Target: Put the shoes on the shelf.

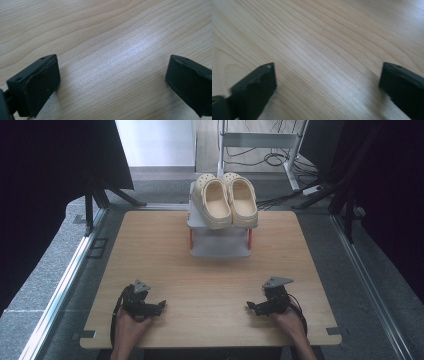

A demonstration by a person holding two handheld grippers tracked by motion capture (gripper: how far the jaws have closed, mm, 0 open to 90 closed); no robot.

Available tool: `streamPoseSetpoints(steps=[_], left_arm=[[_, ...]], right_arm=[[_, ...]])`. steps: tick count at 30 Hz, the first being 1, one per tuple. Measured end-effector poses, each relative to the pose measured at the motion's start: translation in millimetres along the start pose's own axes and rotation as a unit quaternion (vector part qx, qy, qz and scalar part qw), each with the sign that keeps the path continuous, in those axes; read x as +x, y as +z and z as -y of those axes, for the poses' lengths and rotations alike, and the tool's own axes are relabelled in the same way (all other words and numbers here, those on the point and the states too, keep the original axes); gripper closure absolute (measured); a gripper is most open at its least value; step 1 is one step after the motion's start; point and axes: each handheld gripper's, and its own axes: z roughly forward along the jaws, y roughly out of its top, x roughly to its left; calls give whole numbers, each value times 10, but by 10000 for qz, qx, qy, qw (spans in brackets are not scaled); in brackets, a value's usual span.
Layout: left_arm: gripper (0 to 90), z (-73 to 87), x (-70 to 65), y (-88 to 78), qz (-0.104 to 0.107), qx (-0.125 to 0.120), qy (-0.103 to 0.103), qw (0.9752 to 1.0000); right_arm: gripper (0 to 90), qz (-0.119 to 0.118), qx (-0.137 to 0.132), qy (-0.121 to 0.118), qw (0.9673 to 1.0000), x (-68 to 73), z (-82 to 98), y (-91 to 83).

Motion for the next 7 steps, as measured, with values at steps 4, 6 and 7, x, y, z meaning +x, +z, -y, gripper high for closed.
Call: streamPoseSetpoints(steps=[4, 6, 7], left_arm=[[0, -3, -5, 3, -11, -1, -13, 10000], [0, -4, -12, 6, -19, -6, -21, 10000], [0, -6, -14, 7, -19, -2, -28, 10000]], right_arm=[[0, 115, 84, -94, 9999, 21, -12, 20], [0, 126, 76, -80, 9999, 23, -6, 22], [0, 128, 79, -76, 9999, 25, -9, 22]])
